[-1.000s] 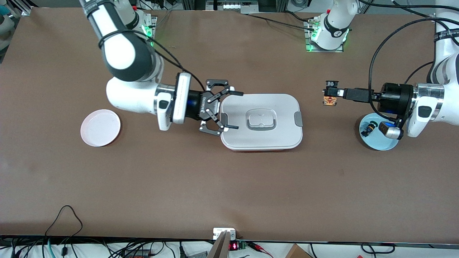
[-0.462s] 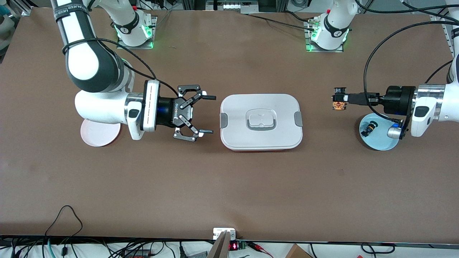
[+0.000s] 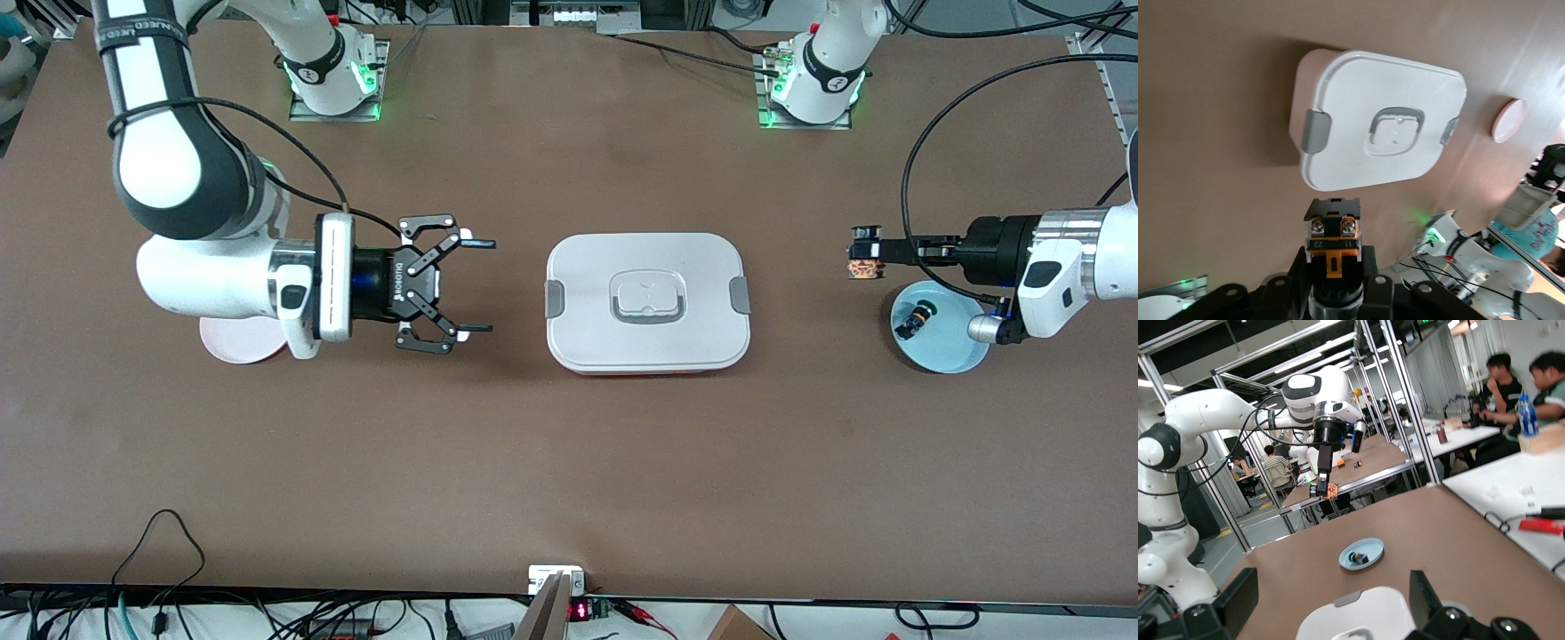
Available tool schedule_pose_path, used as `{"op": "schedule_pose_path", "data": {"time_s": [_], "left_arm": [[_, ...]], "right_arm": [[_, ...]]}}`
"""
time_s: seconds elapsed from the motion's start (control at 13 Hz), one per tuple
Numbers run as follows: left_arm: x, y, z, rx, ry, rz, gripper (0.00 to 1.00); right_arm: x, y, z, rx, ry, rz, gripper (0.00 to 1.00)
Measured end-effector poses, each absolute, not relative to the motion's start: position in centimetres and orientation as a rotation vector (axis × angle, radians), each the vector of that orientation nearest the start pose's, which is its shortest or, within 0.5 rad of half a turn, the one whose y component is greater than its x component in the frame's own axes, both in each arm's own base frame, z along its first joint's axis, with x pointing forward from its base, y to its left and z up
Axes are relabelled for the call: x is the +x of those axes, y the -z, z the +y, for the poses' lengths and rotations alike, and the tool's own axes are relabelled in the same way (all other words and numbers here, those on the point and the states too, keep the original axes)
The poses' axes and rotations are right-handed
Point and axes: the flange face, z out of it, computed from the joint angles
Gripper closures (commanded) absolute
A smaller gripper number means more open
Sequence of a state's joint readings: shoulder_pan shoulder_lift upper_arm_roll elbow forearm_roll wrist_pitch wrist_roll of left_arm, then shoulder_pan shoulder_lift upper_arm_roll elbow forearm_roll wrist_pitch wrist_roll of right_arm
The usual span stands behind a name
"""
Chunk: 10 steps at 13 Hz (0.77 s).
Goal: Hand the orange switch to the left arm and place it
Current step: 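Carry the switch to the blue plate while the right gripper retracts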
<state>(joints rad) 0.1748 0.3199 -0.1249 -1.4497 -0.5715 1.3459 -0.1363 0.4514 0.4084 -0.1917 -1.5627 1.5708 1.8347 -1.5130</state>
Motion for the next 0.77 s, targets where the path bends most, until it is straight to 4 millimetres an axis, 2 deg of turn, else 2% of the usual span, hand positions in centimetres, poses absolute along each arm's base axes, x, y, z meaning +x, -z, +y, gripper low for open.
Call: {"op": "schedule_pose_path", "data": {"time_s": [0.23, 0.54, 0.62, 0.77], "left_arm": [[61.1, -49.6, -1.6, 2.569, 0.564, 0.184, 1.00], [61.1, -48.6, 0.1, 2.701, 0.570, 0.161, 1.00], [61.1, -48.4, 0.5, 2.736, 0.575, 0.163, 1.00], [61.4, -47.7, 1.4, 2.807, 0.568, 0.169, 1.00]], "right_arm": [[64.3, -47.4, 23.8, -1.699, 0.624, -0.952, 0.00], [65.2, -46.4, 16.6, -1.885, 0.419, -0.799, 0.00], [65.2, -46.4, 15.3, -1.956, 0.353, -0.751, 0.00], [64.8, -46.6, 13.9, -2.116, 0.216, -0.669, 0.00]]}}
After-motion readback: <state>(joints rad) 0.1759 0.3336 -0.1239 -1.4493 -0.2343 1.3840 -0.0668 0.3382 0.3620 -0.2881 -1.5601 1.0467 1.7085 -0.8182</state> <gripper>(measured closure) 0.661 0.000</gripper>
